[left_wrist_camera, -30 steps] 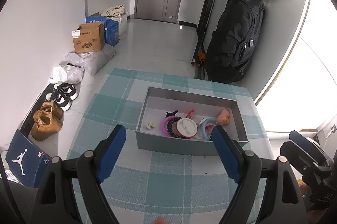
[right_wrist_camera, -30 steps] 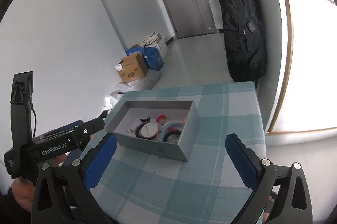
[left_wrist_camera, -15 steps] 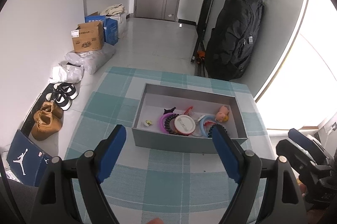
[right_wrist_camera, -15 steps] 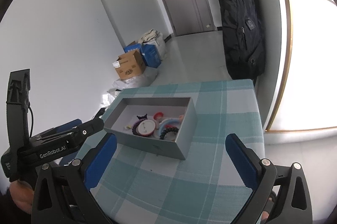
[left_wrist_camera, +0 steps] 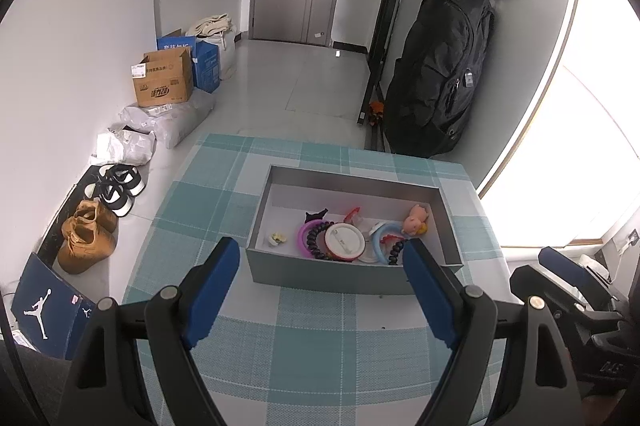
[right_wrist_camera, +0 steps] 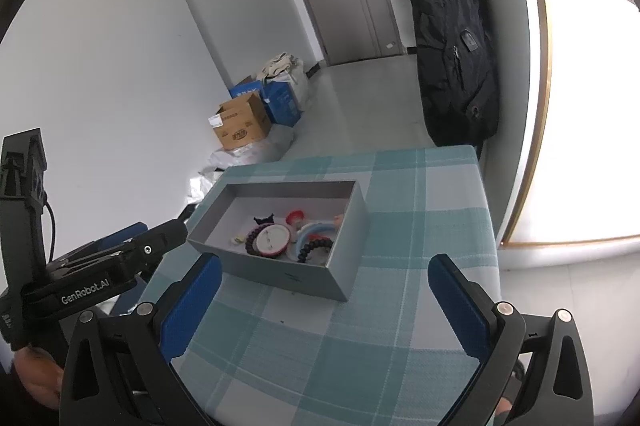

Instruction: Organize jewelry

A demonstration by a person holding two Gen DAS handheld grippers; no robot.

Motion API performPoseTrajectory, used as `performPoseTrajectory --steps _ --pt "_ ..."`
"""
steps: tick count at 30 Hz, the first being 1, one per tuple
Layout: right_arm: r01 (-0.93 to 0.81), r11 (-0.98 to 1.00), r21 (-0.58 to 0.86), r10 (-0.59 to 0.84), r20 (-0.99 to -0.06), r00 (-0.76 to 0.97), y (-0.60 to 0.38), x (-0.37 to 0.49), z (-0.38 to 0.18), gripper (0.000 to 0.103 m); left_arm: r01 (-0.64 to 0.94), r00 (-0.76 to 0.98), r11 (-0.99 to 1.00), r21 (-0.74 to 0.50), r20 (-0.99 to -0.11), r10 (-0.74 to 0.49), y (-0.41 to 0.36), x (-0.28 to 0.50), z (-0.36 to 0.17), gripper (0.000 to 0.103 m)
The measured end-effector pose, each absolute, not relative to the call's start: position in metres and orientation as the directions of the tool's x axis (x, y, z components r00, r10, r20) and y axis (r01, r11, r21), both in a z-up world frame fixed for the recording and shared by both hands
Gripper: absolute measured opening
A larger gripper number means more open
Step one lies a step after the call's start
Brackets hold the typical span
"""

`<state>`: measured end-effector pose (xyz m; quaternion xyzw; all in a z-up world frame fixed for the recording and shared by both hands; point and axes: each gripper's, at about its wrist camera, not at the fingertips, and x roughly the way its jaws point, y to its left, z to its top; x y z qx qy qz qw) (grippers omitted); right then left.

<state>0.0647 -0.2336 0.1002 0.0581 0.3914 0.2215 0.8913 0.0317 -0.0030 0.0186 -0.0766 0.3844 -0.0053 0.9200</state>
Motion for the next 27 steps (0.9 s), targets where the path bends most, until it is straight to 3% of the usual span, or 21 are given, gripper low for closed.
performPoseTrajectory --steps 27 --pt "-0.333 0.901 0.278 0.429 -0.683 0.591 -0.2356 0.0666 0.0979 0.103 -0.057 0.709 0.988 -0.146 -0.702 -0.063 -0.0018 0.0327 0.0207 0.081"
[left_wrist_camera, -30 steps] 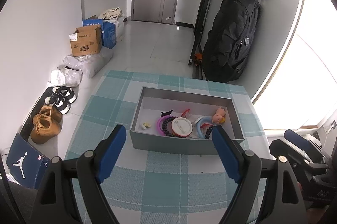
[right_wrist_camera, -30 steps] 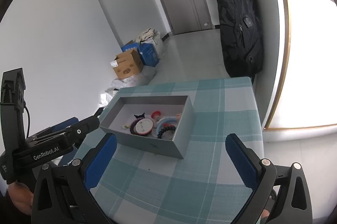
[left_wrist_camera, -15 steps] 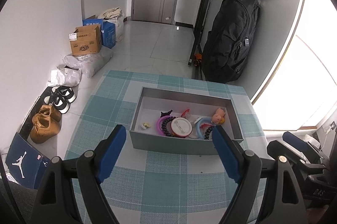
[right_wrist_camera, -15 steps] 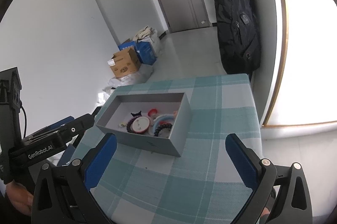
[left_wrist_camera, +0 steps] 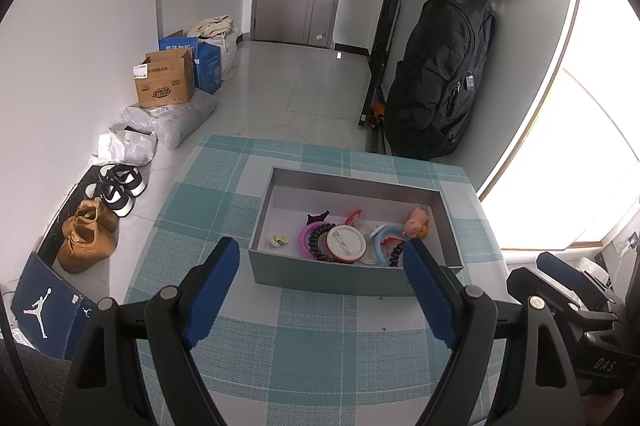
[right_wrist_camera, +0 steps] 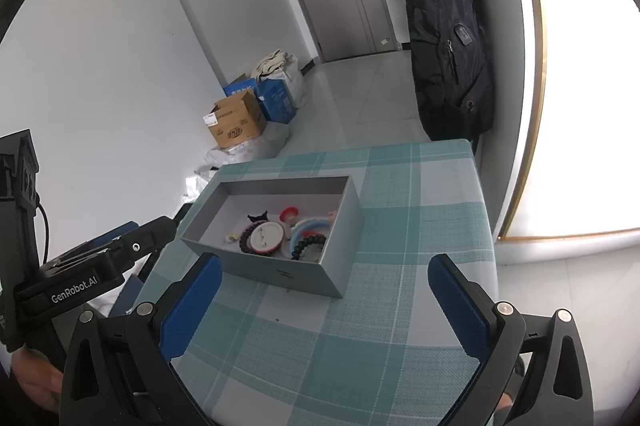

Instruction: Organize jewelry

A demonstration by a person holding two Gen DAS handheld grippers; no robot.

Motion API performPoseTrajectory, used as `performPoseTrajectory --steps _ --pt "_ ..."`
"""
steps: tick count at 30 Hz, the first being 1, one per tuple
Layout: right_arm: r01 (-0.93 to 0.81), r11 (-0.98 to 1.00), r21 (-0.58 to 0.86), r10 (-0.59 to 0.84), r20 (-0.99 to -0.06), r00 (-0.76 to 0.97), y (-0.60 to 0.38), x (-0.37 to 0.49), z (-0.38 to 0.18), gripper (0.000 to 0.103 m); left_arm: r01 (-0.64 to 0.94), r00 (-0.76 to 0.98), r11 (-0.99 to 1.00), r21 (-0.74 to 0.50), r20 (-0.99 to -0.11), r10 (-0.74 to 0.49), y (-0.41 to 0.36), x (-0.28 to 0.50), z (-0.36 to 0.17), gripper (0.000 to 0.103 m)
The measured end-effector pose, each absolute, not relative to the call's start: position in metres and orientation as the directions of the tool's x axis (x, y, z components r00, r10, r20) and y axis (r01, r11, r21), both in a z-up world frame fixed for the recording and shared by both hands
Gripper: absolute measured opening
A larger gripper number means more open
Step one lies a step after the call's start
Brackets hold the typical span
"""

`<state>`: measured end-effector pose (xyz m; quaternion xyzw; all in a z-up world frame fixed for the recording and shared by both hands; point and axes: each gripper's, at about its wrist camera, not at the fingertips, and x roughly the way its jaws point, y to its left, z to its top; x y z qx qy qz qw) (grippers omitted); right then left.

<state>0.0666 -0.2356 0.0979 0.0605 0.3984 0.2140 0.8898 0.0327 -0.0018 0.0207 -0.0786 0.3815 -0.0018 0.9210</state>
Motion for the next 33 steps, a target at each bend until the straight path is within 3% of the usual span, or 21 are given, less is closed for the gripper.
performPoseTrajectory --steps 27,31,33 --pt "-0.317 0.907 0.276 0.417 -0.692 0.59 -0.2367 0.0675 0.0965 0.103 -0.049 0.705 0.987 -0.155 -0.706 -0.076 -0.0024 0.032 0.0203 0.081" --pt "-0.319 0.907 0.274 0.416 -0.693 0.589 -0.2361 0.0674 0.0959 0.103 -0.021 0.708 0.977 -0.213 -0.693 -0.136 -0.0002 0.0314 0.02 0.081" --pt "-0.318 0.908 0.272 0.414 -0.694 0.589 -0.2358 0.0676 0.0955 0.103 -0.021 0.704 0.975 -0.221 -0.696 -0.142 -0.0003 0.0325 0.0189 0.086"
